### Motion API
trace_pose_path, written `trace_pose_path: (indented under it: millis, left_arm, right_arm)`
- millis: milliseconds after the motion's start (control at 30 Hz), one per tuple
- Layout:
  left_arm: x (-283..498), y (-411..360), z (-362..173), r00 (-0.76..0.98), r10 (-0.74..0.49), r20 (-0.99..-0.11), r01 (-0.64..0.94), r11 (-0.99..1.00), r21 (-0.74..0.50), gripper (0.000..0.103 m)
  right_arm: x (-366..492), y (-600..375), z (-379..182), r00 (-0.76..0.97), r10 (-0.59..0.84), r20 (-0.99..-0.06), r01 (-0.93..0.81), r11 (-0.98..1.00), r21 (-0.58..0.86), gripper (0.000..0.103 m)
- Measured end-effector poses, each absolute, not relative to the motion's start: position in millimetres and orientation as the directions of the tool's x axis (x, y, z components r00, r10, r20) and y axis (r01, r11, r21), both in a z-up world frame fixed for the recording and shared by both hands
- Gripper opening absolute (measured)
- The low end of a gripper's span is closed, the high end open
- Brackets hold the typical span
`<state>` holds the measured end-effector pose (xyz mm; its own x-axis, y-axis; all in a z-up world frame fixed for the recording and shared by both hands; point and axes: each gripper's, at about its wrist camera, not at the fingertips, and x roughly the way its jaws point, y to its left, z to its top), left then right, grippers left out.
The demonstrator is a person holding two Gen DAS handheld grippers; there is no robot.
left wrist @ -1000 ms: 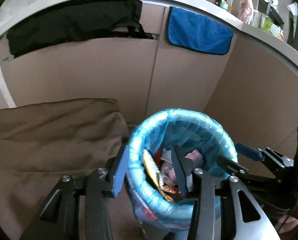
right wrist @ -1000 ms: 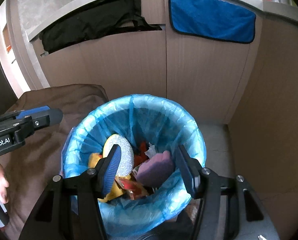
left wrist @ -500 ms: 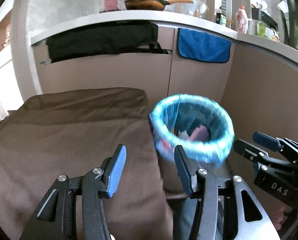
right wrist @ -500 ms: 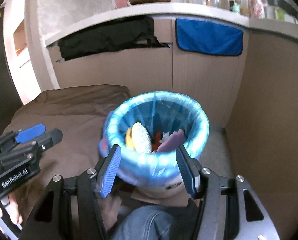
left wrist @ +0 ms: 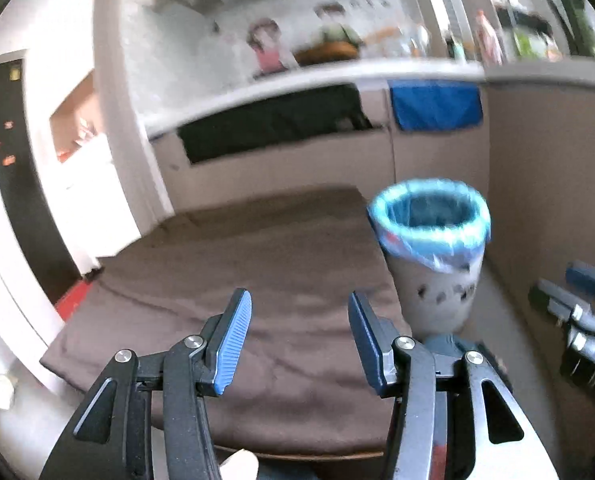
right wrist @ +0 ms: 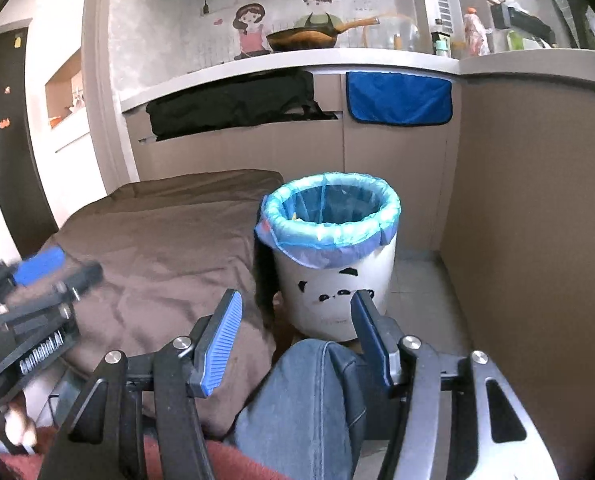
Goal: Collect trash
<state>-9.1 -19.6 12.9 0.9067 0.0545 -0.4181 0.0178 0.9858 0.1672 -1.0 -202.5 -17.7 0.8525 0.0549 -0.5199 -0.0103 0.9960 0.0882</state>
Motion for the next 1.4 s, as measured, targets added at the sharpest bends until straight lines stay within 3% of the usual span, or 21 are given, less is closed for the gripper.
trace_pose_path:
  millis: [100,300,1400]
  left_arm:
    - [-18.9,-9.9,20.3,0.922,0.025,-0.387,0.03,0.991,0.134,0.053]
    - [-21.1,-2.2,13.6,0.894,0.011,-0.447,0.052,0.99,0.129,0.054]
    - [-22.7,12.4,10.0,0.884,0.042,-0.465,0.006,0.995,0.102,0.054]
  right_arm:
    - [-9.0,-198.4,-17.2,0.855,0.063,-0.514,-0.021,0.996,0.086,0.054]
    - [-19.7,-195.1,-13.1,0.872,0.035,-0.489,-0.007,0.998,0.061,0.054]
    - [-26.3,-184.9,-7.8,0.88,0.029,-0.475,-0.012,0.999,0.039,0.055]
